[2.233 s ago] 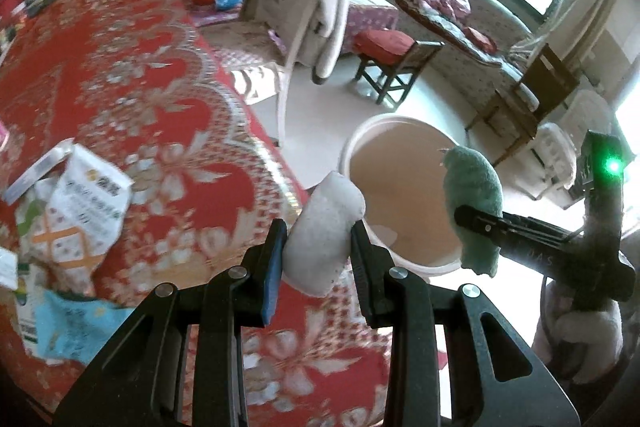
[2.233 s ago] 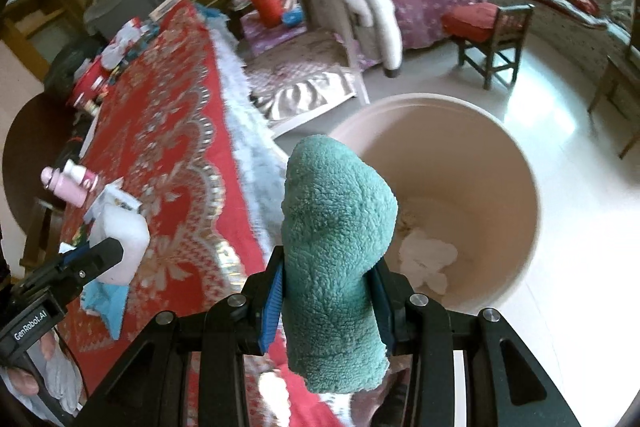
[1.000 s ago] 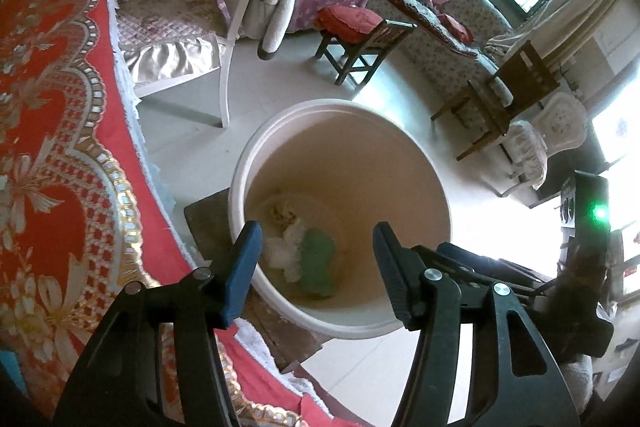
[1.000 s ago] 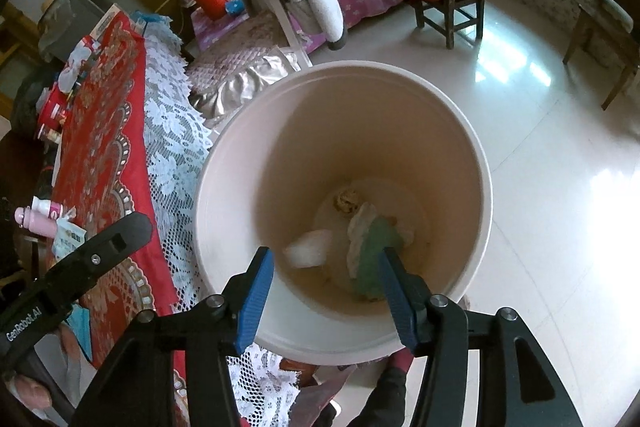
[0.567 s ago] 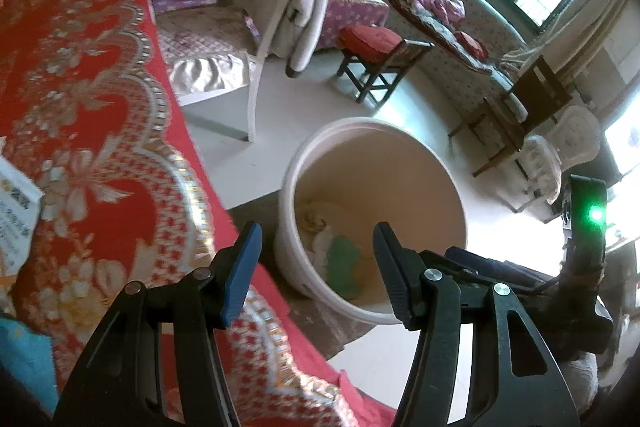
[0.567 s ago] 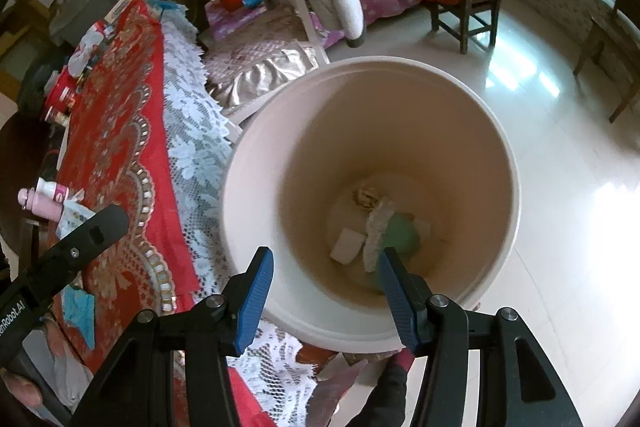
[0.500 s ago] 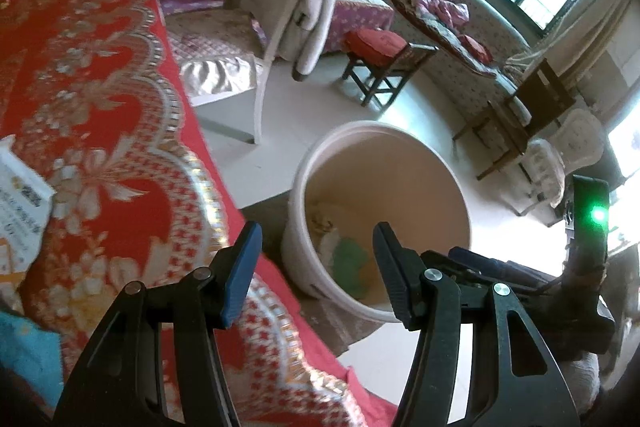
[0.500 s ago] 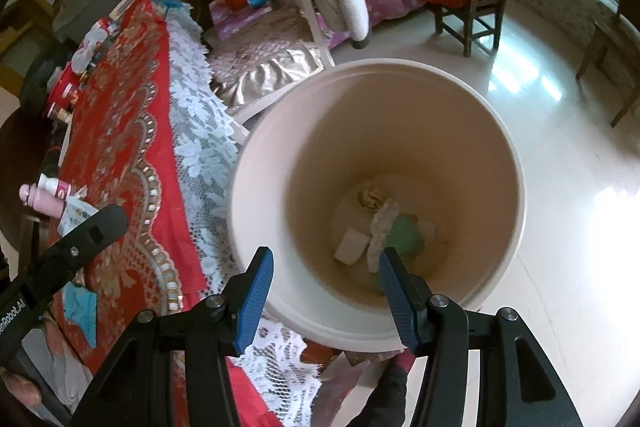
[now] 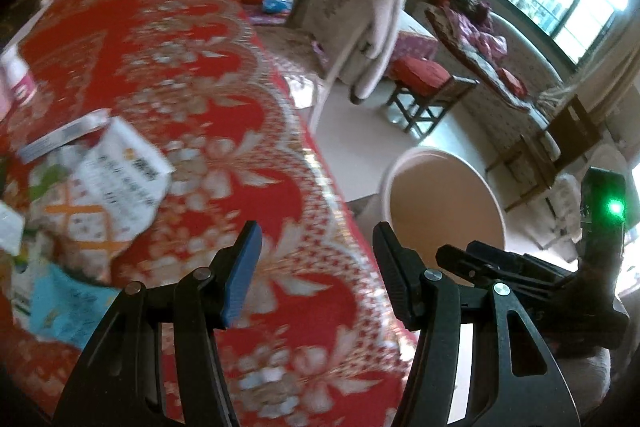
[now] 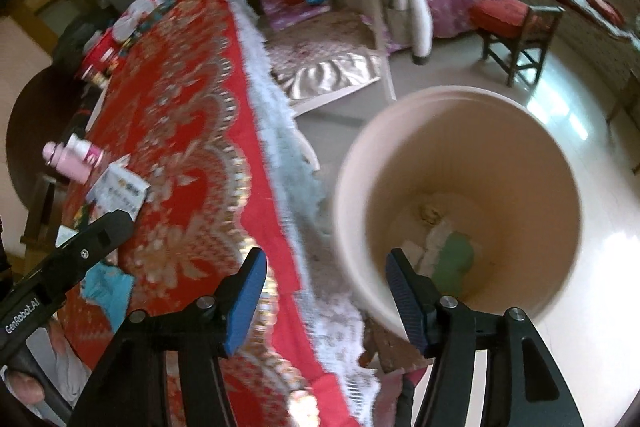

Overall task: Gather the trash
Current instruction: 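Move both tools back to the table and grasp the blue snack wrapper with the left gripper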

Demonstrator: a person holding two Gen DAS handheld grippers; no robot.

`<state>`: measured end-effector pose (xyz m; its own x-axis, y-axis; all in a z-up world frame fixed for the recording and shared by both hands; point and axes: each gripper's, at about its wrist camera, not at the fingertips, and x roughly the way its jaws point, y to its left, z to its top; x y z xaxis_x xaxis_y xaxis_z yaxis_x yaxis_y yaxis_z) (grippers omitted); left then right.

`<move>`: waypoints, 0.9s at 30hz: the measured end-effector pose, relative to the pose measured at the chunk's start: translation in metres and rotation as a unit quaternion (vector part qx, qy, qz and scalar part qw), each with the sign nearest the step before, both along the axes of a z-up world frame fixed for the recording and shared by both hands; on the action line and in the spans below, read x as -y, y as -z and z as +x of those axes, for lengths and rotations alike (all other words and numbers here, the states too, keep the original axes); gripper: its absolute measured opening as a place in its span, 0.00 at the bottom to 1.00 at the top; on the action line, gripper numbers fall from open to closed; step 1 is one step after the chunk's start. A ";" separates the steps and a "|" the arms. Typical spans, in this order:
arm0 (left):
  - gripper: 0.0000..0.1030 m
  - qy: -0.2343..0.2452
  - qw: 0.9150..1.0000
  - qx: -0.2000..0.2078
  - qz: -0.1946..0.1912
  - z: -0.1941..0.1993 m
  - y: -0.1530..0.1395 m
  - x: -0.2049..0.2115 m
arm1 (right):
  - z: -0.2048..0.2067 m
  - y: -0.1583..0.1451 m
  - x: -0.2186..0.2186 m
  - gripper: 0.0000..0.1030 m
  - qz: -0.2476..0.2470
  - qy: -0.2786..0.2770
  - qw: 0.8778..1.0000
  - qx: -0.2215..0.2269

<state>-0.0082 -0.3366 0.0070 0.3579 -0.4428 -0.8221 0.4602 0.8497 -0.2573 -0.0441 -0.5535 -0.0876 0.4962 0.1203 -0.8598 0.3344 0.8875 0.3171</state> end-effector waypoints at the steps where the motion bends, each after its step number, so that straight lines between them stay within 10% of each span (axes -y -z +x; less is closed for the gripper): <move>1: 0.55 -0.006 1.000 0.000 0.001 0.000 0.000 -0.007 | 0.004 -0.001 -0.008 0.58 0.000 -0.008 1.000 0.001; 27: 0.55 -0.095 0.990 -0.109 0.001 -0.006 0.055 -0.153 | 0.059 0.001 -0.116 0.58 0.001 -0.138 0.990 -0.007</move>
